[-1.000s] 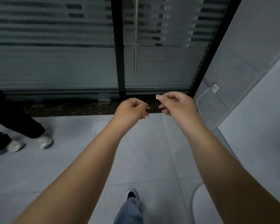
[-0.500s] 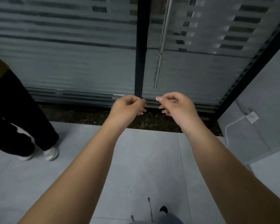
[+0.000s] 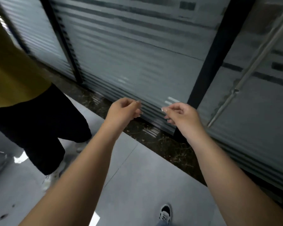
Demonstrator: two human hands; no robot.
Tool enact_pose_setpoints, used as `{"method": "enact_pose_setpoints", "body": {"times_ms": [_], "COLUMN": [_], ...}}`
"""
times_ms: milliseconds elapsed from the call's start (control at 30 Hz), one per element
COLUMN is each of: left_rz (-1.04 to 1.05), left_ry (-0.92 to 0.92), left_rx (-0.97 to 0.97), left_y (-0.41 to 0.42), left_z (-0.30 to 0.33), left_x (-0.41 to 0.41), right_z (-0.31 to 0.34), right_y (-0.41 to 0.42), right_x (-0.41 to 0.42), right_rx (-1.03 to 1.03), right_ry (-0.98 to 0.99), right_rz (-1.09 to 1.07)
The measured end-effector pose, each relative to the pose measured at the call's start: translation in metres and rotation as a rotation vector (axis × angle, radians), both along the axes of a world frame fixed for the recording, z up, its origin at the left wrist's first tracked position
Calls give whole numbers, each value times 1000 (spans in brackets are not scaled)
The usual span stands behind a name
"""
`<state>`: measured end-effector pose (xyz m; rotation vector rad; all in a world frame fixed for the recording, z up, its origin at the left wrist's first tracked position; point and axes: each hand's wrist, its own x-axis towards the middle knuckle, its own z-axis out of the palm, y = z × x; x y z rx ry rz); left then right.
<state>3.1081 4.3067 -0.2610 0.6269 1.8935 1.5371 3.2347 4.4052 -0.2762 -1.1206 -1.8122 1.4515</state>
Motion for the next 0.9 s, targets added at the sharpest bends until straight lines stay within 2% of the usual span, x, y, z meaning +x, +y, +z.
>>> {"method": "enact_pose_setpoints", "body": {"times_ms": [200, 533, 733, 900], "left_rz": [271, 606, 692, 690], "left_ry": [-3, -43, -61, 77], "left_rx": [-23, 13, 70, 59], "left_y": [57, 75, 96, 103], "left_z": [8, -2, -10, -10], "left_x": [-28, -109, -189, -281], "right_z": [14, 0, 3, 9], "right_y": [80, 131, 150, 171], "right_x": [-65, -172, -263, -359], "right_rx": [0, -30, 31, 137], "right_ry": [37, 59, 50, -35], "right_rz": [269, 570, 677, 751]}}
